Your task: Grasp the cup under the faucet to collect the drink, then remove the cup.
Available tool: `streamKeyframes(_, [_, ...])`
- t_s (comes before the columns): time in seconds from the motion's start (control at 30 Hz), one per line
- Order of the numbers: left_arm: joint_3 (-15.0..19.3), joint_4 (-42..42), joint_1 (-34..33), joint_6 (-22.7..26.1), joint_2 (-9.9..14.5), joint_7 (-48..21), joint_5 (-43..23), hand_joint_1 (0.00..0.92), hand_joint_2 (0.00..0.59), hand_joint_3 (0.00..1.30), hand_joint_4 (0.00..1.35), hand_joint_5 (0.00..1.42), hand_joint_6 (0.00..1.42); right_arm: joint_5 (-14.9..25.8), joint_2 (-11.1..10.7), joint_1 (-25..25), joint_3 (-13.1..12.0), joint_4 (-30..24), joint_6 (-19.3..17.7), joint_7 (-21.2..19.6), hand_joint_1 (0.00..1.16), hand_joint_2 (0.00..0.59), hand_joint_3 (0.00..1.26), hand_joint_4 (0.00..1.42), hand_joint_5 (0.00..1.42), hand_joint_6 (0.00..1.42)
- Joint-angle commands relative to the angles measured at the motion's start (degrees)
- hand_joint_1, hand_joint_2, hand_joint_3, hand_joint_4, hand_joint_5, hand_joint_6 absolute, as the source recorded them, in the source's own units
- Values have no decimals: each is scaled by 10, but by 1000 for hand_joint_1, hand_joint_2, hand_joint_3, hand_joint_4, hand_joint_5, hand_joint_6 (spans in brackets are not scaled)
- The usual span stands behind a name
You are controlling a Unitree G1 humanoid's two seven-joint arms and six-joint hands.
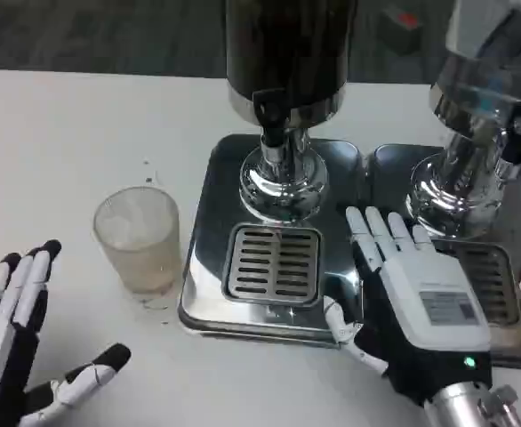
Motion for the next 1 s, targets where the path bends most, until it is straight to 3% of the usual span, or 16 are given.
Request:
streamKeyframes(0.03, [4, 3, 4, -4, 0, 9, -5, 0, 152, 0, 0, 0, 0, 1, 9, -5, 6, 6, 1, -5, 265, 560, 5, 0, 0, 0])
streamKeyframes(0.33, [6, 3, 4, -4, -7, 6, -15, 0, 150, 0, 0, 0, 0, 4, 9, -8, 4, 8, 1, 1, 265, 560, 5, 0, 0, 0])
streamKeyframes(0.57, [9, 18, -26, 1, -15, -5, -40, 0, 58, 0, 0, 0, 0, 2, 9, -9, 2, 6, 8, 3, 271, 563, 10, 0, 0, 0])
streamKeyframes(0.73, [11, 56, -62, -12, -20, -24, -81, 0, 34, 0, 0, 0, 0, -3, 8, -10, 2, 1, 14, 6, 279, 563, 13, 0, 0, 0])
streamKeyframes(0.83, [8, 133, -103, -58, -24, -37, -126, 0, 19, 0, 0, 0, 0, -7, 8, -7, 3, -6, 20, 6, 284, 563, 15, 0, 0, 0])
streamKeyframes(1.0, [-3, 230, -161, -117, -21, -37, -143, 0, 0, 0, 0, 0, 0, -12, 11, -3, 6, -11, 30, 7, 293, 562, 32, 0, 0, 0])
